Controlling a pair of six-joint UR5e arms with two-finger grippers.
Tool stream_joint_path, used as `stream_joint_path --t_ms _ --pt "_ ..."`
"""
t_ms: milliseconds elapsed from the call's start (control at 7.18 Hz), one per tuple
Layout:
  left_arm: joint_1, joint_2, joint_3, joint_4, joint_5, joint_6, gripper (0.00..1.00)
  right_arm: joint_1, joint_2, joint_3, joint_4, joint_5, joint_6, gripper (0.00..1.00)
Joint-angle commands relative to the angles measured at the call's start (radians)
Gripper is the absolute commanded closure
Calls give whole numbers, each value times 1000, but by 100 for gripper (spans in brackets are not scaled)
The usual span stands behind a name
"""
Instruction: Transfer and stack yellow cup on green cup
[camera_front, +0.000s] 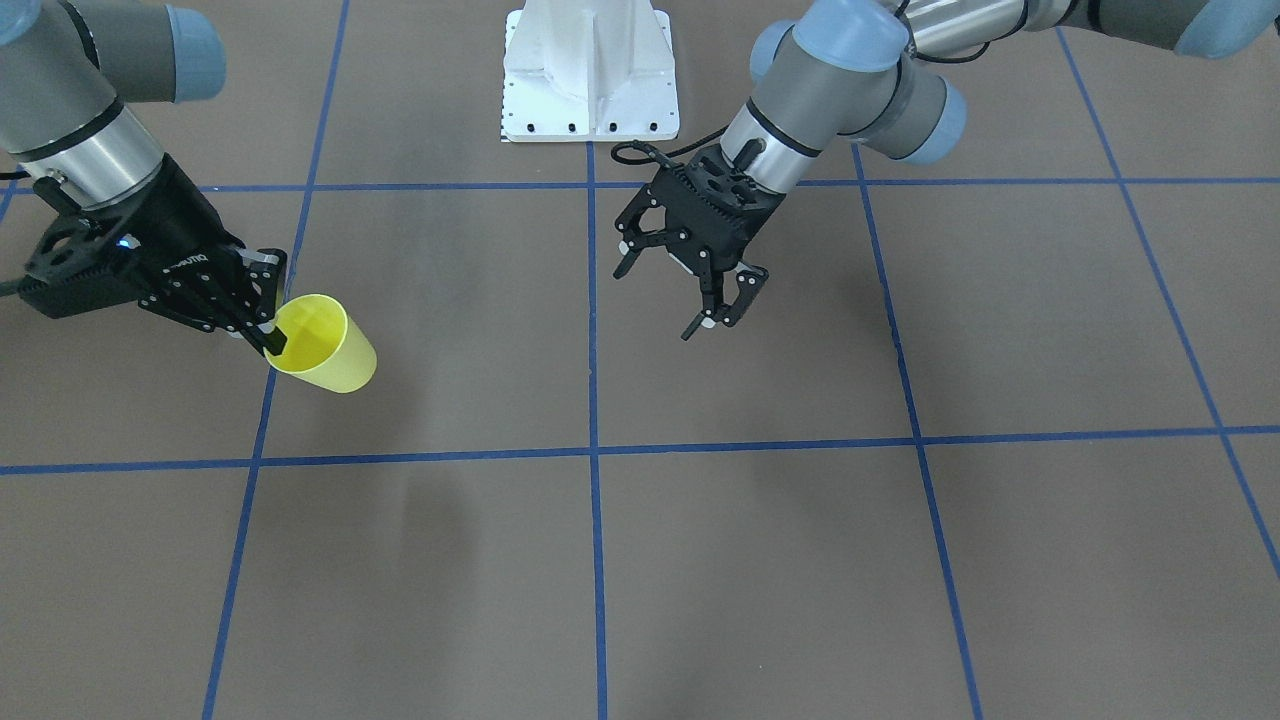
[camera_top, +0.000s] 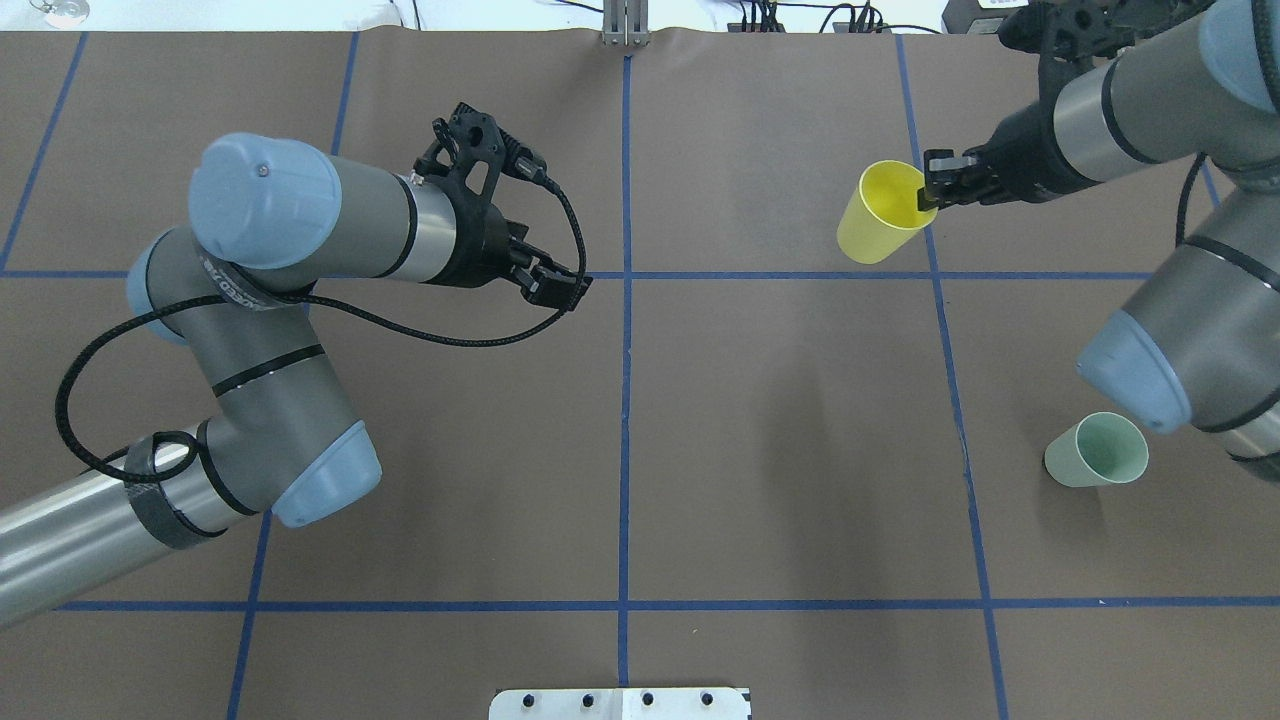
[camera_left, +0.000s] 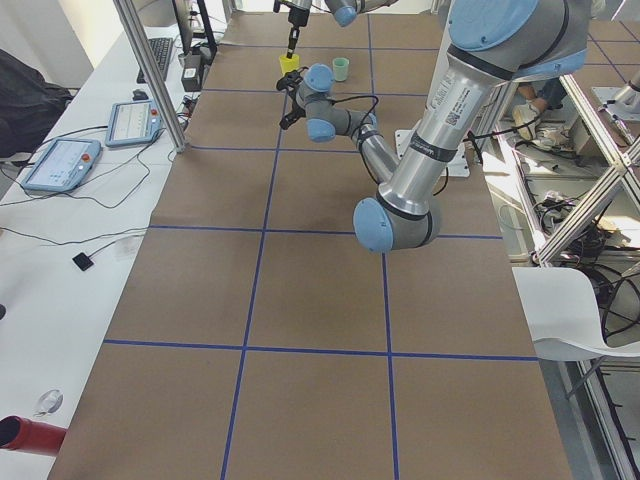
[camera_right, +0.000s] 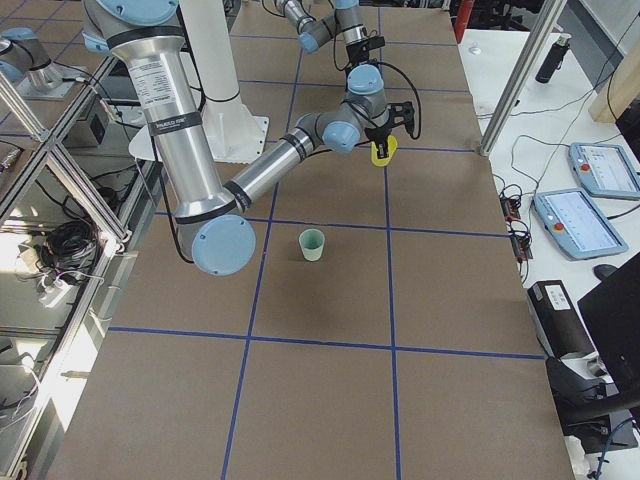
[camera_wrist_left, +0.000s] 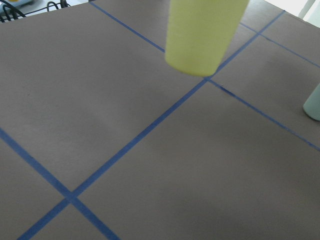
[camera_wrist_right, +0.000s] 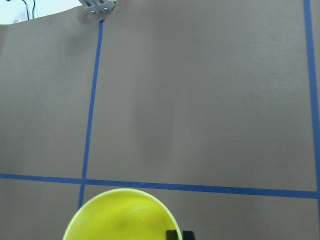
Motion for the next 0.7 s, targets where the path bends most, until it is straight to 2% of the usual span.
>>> stream_joint_path --t_ms 0,139,278,557 --pt "-42 0 -13 66 -9 0 0 -14 -117 157 -162 -83 -156 100" --pt "-43 0 -8 64 -9 0 0 -15 -161 222 -231 -97 -179 100" --pt "-47 0 -8 64 -9 0 0 -30 -260 271 -234 -163 -237 100" --pt "-51 0 -5 64 -9 1 0 -32 -356 290 -232 -162 -315 100"
